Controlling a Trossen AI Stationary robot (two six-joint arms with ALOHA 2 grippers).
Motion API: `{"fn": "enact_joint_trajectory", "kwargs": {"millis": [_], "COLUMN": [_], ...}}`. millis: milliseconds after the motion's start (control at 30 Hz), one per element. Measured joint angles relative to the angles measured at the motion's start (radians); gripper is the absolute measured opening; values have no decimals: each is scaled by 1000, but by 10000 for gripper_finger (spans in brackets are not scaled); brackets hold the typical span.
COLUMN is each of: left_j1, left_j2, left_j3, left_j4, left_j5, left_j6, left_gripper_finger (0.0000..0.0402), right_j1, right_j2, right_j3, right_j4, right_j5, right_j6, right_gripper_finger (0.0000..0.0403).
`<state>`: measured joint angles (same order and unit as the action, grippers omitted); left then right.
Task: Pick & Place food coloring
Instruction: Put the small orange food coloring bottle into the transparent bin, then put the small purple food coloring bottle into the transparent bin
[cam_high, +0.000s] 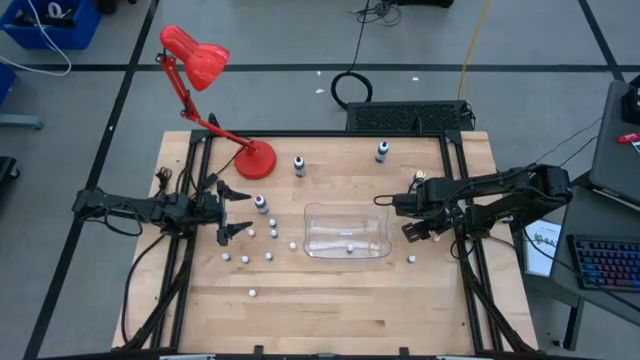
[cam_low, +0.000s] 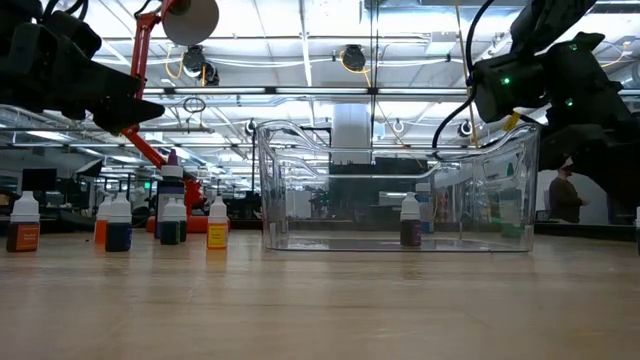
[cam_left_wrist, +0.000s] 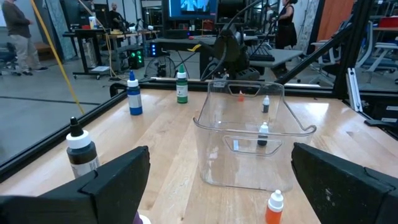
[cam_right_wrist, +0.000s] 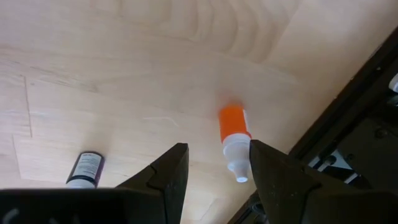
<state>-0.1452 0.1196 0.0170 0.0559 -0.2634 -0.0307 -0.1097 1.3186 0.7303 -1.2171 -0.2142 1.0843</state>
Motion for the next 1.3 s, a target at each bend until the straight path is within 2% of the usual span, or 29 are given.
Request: {"fn": "enact_joint_trajectory", "kwargs": {"millis": [300, 467, 667, 867, 1133, 1300], "left_j1": [0, 0, 0, 0, 0, 0], "left_j2": [0, 0, 0, 0, 0, 0], "left_j3": [0, 0, 0, 0, 0, 0], "left_j4": [0, 0, 0, 0, 0, 0], "left_j5": [0, 0, 0, 0, 0, 0], "left_j6": [0, 0, 0, 0, 0, 0], "left_gripper_finger": [388, 388, 388, 388, 388, 388], "right_j1": [0, 0, 0, 0, 0, 0], "right_j2": [0, 0, 0, 0, -1, -24], "right_j3": [0, 0, -1, -2, -4, 9], "right_j4": [-1, -8, -8, -8, 9, -6], "right_j5": [-10, -54, -45, 11, 241, 260], "right_j6": [-1, 6, 6, 3, -83, -118], "right_gripper_finger": [160, 160, 160, 160, 160, 160]}}
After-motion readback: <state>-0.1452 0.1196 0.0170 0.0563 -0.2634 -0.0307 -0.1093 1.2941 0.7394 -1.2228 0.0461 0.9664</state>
